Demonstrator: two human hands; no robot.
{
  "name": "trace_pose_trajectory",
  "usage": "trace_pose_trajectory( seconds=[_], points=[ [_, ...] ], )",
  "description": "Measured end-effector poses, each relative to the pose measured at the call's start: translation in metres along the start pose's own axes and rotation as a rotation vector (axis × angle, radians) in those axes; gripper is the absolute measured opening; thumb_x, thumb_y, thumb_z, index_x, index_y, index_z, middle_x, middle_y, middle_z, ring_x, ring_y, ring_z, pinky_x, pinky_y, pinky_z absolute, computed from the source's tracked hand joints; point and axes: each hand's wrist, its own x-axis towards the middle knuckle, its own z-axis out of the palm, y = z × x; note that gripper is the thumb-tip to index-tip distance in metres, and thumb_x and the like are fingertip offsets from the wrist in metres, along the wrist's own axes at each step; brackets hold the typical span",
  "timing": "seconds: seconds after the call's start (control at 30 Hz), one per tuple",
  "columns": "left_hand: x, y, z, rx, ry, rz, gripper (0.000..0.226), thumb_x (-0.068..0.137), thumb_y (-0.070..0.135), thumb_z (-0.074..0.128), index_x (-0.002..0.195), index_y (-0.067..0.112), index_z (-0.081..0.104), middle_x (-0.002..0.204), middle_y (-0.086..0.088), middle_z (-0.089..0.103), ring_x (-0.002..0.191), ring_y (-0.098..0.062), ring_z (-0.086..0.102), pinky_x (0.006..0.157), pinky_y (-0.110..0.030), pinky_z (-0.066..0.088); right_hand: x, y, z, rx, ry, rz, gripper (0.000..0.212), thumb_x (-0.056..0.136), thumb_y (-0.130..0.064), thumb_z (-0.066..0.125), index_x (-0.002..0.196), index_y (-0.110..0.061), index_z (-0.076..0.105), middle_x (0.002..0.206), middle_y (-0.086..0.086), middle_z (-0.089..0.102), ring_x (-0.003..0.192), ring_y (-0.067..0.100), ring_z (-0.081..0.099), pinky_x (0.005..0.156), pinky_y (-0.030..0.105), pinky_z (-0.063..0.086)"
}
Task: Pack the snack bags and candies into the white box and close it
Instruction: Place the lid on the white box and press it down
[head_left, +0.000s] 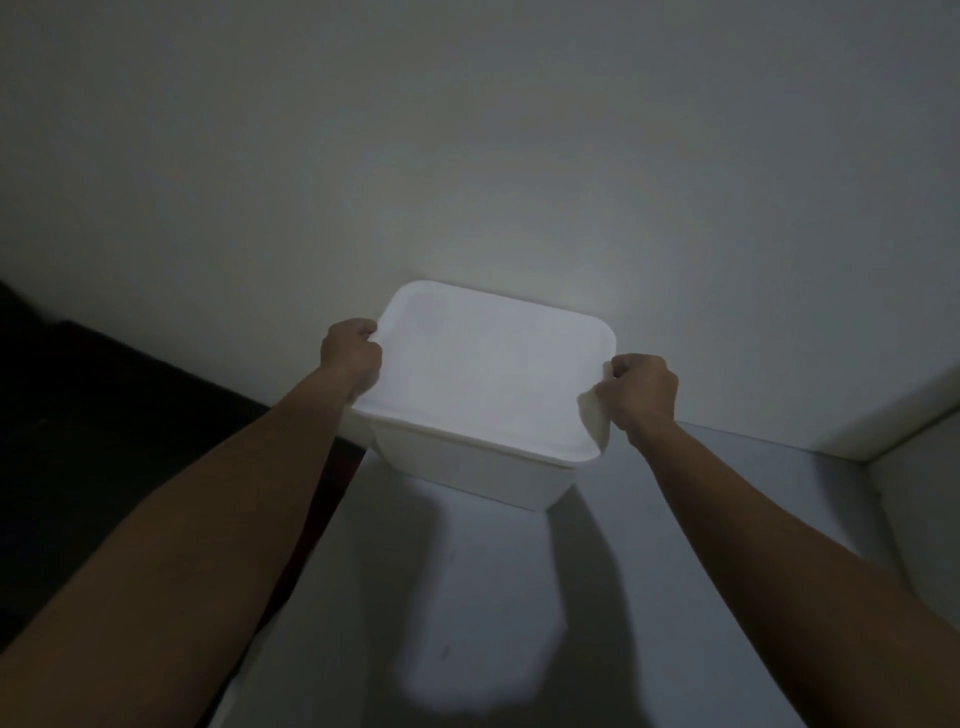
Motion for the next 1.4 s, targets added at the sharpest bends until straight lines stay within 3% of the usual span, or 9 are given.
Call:
trace_pose_trajectory(
  seconds=[0.2, 0.37, 0.47, 0.53, 0.63, 0.73, 0.83, 1.13, 1.4],
  points=[
    [0.0, -0.004, -0.003, -0.048, -0.028, 0.023, 0.052, 0.081, -0.009, 0.046, 0.129, 0.009, 0.058, 0.133, -0.012, 0.058, 0.12, -0.026, 0.054, 0.107, -0.031, 0.041, 0.001, 0.006, 0.008, -0.026, 0.041, -0.028, 0.019, 0.074, 0.003, 0.055, 0.085, 0.006, 0.07, 0.084, 0.024, 0.07, 0.082, 0.038, 0.064, 0.077, 0.042, 0.056],
    [-0.003, -0.013, -0.004, 0.02, -0.049, 0.139, 0.049, 0.088, -0.005, 0.047, 0.135, 0.007, 0.052, 0.139, -0.011, 0.053, 0.127, -0.023, 0.05, 0.108, -0.026, 0.036, -0.009, 0.009, 0.013, -0.027, 0.052, -0.089, 0.022, 0.085, -0.004, 0.054, 0.099, 0.001, 0.07, 0.097, 0.021, 0.071, 0.093, 0.038, 0.064, 0.076, 0.028, 0.045],
    [-0.015, -0.02, 0.006, 0.125, -0.048, 0.213, 0.046, 0.096, 0.009, 0.045, 0.143, 0.008, 0.042, 0.146, -0.011, 0.045, 0.132, -0.028, 0.043, 0.111, -0.032, 0.03, -0.021, 0.016, 0.023, -0.073, 0.085, -0.137, 0.018, 0.087, -0.003, 0.044, 0.089, -0.001, 0.062, 0.087, 0.025, 0.066, 0.084, 0.042, 0.061, 0.063, 0.032, 0.037],
    [-0.024, -0.022, 0.015, 0.384, -0.014, 0.291, 0.05, 0.1, 0.026, 0.04, 0.146, 0.008, 0.033, 0.151, -0.013, 0.037, 0.134, -0.032, 0.039, 0.111, -0.042, 0.028, -0.027, 0.015, 0.027, -0.171, 0.079, -0.139, 0.014, 0.086, -0.004, 0.041, 0.091, -0.004, 0.055, 0.092, 0.024, 0.063, 0.085, 0.041, 0.059, 0.064, 0.032, 0.034],
    [-0.034, -0.019, 0.029, 0.737, 0.004, 0.356, 0.063, 0.1, 0.046, 0.027, 0.149, 0.008, 0.021, 0.16, -0.011, 0.014, 0.146, -0.029, 0.014, 0.117, -0.054, 0.01, -0.032, 0.006, 0.033, -0.294, -0.01, -0.127, 0.03, 0.089, -0.013, 0.044, 0.116, 0.0, 0.048, 0.123, 0.02, 0.053, 0.111, 0.04, 0.052, 0.084, 0.043, 0.044],
    [-0.047, -0.011, 0.048, 0.864, -0.059, 0.399, 0.072, 0.097, 0.054, 0.018, 0.151, 0.007, 0.014, 0.162, -0.008, 0.005, 0.149, -0.024, 0.0, 0.117, -0.057, -0.001, -0.039, 0.003, 0.047, -0.432, -0.047, -0.121, 0.062, 0.098, -0.035, 0.036, 0.145, 0.003, 0.024, 0.156, 0.022, 0.019, 0.144, 0.038, 0.016, 0.112, 0.054, 0.023],
    [-0.066, -0.002, 0.069, 0.863, -0.093, 0.442, 0.075, 0.096, 0.057, 0.015, 0.152, 0.006, 0.01, 0.162, -0.008, 0.003, 0.149, -0.024, -0.002, 0.116, -0.059, -0.003, -0.042, 0.001, 0.053, -0.571, -0.062, -0.168, 0.071, 0.098, -0.044, 0.028, 0.148, 0.005, 0.017, 0.159, 0.022, 0.01, 0.147, 0.038, 0.0, 0.115, 0.06, 0.007],
    [-0.088, 0.006, 0.097, 0.892, -0.03, 0.422, 0.067, 0.098, 0.048, 0.011, 0.152, 0.009, 0.008, 0.162, -0.007, 0.005, 0.149, -0.026, -0.001, 0.115, -0.061, 0.0, -0.041, -0.003, 0.063, -0.61, -0.087, -0.183, 0.071, 0.098, -0.043, 0.021, 0.149, 0.005, 0.01, 0.159, 0.021, 0.008, 0.146, 0.043, 0.001, 0.115, 0.057, 0.017],
    [-0.095, 0.006, 0.099, 0.822, 0.066, 0.374, 0.056, 0.1, 0.037, 0.017, 0.151, 0.013, 0.021, 0.16, -0.003, 0.018, 0.149, -0.024, 0.009, 0.115, -0.06, 0.007, -0.049, -0.015, 0.07, -0.612, -0.096, -0.094, 0.067, 0.098, -0.038, 0.021, 0.15, 0.002, 0.007, 0.161, 0.019, 0.002, 0.145, 0.044, -0.005, 0.113, 0.061, 0.015]
  ],
)
